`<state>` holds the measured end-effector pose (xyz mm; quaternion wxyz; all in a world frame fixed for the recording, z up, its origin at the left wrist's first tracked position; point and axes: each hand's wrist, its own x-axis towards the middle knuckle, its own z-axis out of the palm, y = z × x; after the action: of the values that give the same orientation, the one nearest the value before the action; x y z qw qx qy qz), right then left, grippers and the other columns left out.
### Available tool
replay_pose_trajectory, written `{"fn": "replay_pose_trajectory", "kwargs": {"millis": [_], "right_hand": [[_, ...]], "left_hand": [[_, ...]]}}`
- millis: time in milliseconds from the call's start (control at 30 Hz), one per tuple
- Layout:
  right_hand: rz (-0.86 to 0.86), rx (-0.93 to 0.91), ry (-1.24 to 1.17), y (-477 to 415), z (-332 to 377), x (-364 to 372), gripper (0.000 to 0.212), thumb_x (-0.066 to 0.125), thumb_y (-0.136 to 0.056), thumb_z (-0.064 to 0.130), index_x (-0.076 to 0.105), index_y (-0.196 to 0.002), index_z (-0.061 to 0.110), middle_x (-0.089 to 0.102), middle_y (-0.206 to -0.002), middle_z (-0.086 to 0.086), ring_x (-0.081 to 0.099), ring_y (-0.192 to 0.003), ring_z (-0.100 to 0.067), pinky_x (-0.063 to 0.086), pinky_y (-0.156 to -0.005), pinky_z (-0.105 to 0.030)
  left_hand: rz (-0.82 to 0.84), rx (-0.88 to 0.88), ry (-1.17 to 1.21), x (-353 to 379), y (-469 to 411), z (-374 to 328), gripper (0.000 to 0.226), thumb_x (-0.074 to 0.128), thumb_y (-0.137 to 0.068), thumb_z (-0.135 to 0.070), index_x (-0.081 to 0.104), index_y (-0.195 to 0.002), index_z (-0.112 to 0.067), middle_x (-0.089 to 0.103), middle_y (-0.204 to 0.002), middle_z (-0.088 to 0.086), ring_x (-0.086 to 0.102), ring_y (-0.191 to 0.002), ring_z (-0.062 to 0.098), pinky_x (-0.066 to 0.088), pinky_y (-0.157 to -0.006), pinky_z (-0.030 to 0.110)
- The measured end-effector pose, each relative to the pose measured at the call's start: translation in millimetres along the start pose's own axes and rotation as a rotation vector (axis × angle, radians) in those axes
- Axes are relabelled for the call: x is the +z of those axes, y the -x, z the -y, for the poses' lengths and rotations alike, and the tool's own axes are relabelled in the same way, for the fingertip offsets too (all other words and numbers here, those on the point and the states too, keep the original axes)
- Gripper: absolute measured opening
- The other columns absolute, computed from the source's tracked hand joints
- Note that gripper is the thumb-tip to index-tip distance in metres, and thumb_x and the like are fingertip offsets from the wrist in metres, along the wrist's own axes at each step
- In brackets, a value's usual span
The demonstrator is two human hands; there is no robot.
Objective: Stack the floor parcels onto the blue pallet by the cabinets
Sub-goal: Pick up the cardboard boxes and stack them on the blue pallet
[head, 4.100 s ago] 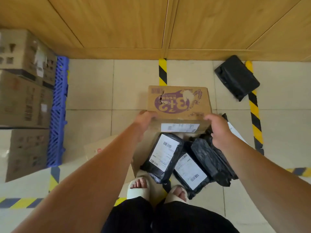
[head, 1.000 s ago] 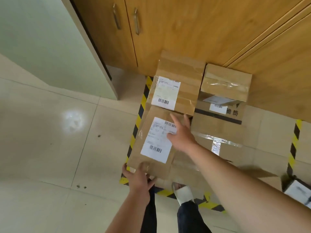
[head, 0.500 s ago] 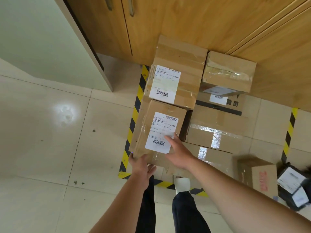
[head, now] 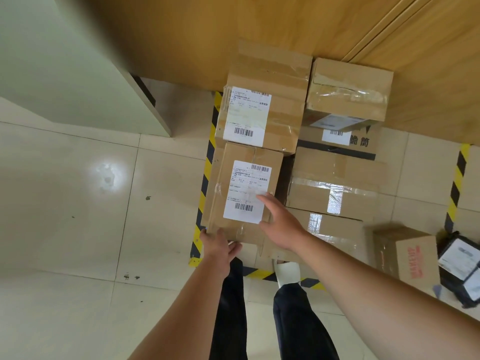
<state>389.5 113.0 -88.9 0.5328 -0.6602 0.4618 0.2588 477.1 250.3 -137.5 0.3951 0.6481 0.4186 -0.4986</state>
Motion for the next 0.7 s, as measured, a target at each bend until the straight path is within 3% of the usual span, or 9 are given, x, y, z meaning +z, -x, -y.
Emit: {"fn": "replay_pose_trajectory", "kwargs": {"millis": [67, 167, 233, 300, 367, 433, 533, 633, 700], "right_hand": [[-0.036, 0.005, -0.045, 9, 3, 0, 0.066, 0.052, -0.098, 0.010, 0.026, -0.156, 0.028, 0.020, -0.163, 0.015, 0.030, -0.147, -0.019, 0.034, -0.112, -0.031], [-0.071, 0.049, -0.154, 35, 4, -4, 0.061, 0.051, -0.099, 0.013, 0.029, -0.154, 0.029, 0.031, -0.156, 0.012, 0.044, -0.131, -0.014, 0.040, -0.089, -0.016], [-0.096, 0.092, -0.216, 63, 3, -10, 0.062, 0.052, -0.097, 0.015, 0.031, -0.154, 0.030, 0.034, -0.152, 0.013, 0.048, -0.128, -0.013, 0.046, -0.089, -0.020], [-0.116, 0.121, -0.235, 94, -1, -15, 0.064, 0.053, -0.095, 0.018, 0.032, -0.154, 0.032, 0.032, -0.158, 0.008, 0.054, -0.125, -0.017, 0.049, -0.096, -0.031], [-0.130, 0.141, -0.250, 129, -5, -21, 0.063, 0.053, -0.094, 0.020, 0.034, -0.152, 0.034, 0.036, -0.154, 0.007, 0.060, -0.095, -0.011, 0.049, -0.075, -0.024], [-0.157, 0.180, -0.291, 164, -8, -28, 0.059, 0.054, -0.094, 0.020, 0.038, -0.150, 0.034, 0.042, -0.149, 0.004, 0.053, -0.077, -0.006, 0.043, -0.063, -0.021], [-0.252, 0.239, -0.385, 218, -9, -31, 0.052, 0.054, -0.094, 0.017, 0.047, -0.144, 0.026, 0.050, -0.143, 0.000, 0.061, -0.085, -0.011, 0.050, -0.072, -0.024], [-0.301, 0.273, -0.496, 268, -11, -28, 0.041, 0.058, -0.093, 0.019, 0.057, -0.133, 0.022, 0.061, -0.130, 0.002, 0.059, -0.113, -0.014, 0.048, -0.097, -0.033], [-0.354, 0.299, -0.598, 298, -14, -26, 0.032, 0.061, -0.091, 0.015, 0.064, -0.123, 0.019, 0.066, -0.119, 0.002, 0.061, -0.109, -0.014, 0.048, -0.091, -0.029]], "left_hand": [[0.016, -0.017, -0.035, -2, -1, -4, 0.048, 0.043, -0.097, -0.020, 0.030, -0.142, -0.029, 0.058, -0.119, 0.018, 0.069, -0.093, 0.038, 0.059, -0.081, 0.050], [0.033, -0.091, -0.088, -10, 9, -15, 0.051, 0.054, -0.092, -0.029, 0.038, -0.139, -0.023, 0.054, -0.127, 0.019, 0.060, -0.105, 0.045, 0.057, -0.064, 0.051], [0.018, -0.106, -0.141, -16, 26, -23, 0.053, 0.059, -0.088, -0.034, 0.041, -0.137, -0.023, 0.051, -0.130, 0.015, 0.054, -0.111, 0.044, 0.054, -0.069, 0.052], [0.011, -0.051, -0.213, -24, 49, -29, 0.051, 0.061, -0.087, -0.031, 0.043, -0.134, -0.021, 0.052, -0.127, 0.014, 0.055, -0.109, 0.039, 0.053, -0.076, 0.049], [0.034, 0.048, -0.291, -34, 81, -34, 0.040, 0.059, -0.090, -0.024, 0.048, -0.127, -0.014, 0.055, -0.120, 0.014, 0.058, -0.100, 0.032, 0.051, -0.074, 0.040], [0.077, 0.137, -0.350, -44, 120, -39, 0.009, 0.051, -0.095, -0.016, 0.056, -0.101, -0.011, 0.056, -0.108, 0.015, 0.057, -0.083, 0.026, 0.046, -0.069, 0.033], [0.159, 0.181, -0.401, -56, 180, -39, 0.020, 0.044, -0.100, -0.011, 0.053, -0.082, -0.012, 0.058, -0.087, 0.011, 0.054, -0.071, 0.022, 0.042, -0.067, 0.032], [0.226, 0.232, -0.465, -64, 228, -29, 0.014, 0.046, -0.100, -0.011, 0.057, -0.092, -0.009, 0.061, -0.084, 0.010, 0.056, -0.074, 0.024, 0.043, -0.068, 0.032], [0.249, 0.259, -0.532, -66, 253, -19, 0.011, 0.048, -0.099, -0.011, 0.059, -0.099, -0.008, 0.063, -0.090, 0.011, 0.060, -0.080, 0.026, 0.047, -0.070, 0.032]]}}
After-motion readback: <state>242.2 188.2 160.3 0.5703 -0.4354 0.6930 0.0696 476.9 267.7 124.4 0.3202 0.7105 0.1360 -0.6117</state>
